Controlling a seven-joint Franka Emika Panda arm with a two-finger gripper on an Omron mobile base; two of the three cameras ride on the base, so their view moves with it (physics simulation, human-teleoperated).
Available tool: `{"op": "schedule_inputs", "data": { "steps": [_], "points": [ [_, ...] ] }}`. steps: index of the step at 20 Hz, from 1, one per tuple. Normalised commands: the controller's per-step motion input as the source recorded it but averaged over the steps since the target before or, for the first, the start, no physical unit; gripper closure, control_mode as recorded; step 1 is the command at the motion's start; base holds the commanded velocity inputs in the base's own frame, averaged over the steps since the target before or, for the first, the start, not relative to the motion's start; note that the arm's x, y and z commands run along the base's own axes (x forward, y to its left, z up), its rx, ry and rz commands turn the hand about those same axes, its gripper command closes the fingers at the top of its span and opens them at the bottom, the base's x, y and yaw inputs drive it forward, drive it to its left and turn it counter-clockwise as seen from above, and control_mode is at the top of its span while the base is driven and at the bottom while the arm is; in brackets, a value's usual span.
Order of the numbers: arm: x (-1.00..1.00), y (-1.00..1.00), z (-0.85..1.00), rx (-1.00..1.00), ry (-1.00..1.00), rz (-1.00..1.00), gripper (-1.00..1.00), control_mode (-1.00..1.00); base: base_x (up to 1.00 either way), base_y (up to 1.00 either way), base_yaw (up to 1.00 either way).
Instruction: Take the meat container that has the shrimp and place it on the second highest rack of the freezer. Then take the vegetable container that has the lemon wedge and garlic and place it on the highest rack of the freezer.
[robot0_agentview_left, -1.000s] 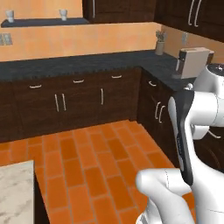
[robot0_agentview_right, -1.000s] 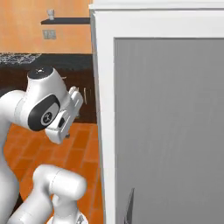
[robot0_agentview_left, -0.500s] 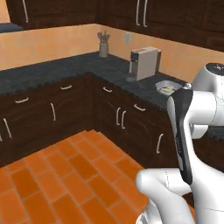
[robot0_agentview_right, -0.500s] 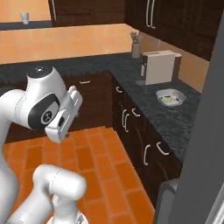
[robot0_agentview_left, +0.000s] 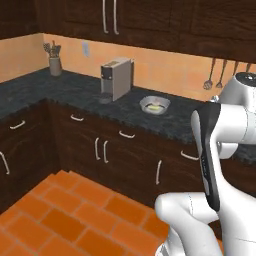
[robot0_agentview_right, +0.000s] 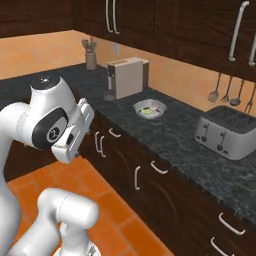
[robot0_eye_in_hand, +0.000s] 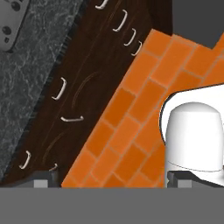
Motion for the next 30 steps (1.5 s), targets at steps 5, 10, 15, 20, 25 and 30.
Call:
{"op": "schedule_inputs", "data": {
  "steps": [5, 10, 15, 20, 25, 30],
  "points": [
    [0.0, 0.0, 0.0, 0.0, 0.0, 0.0, -1.0, 1.0, 0.64, 0.36, -0.58],
    [0.0, 0.0, 0.0, 0.0, 0.0, 0.0, -1.0, 1.0, 0.58, 0.49, -0.52],
    [0.0, 0.0, 0.0, 0.0, 0.0, 0.0, -1.0, 1.0, 0.59, 0.8, -0.4],
    [0.0, 0.0, 0.0, 0.0, 0.0, 0.0, -1.0, 1.0, 0.58, 0.94, -0.33],
    [0.0, 0.0, 0.0, 0.0, 0.0, 0.0, -1.0, 1.0, 0.61, 0.94, -0.3],
    [0.0, 0.0, 0.0, 0.0, 0.0, 0.0, -1.0, 1.0, 0.55, 0.85, -0.3]
  ]
}}
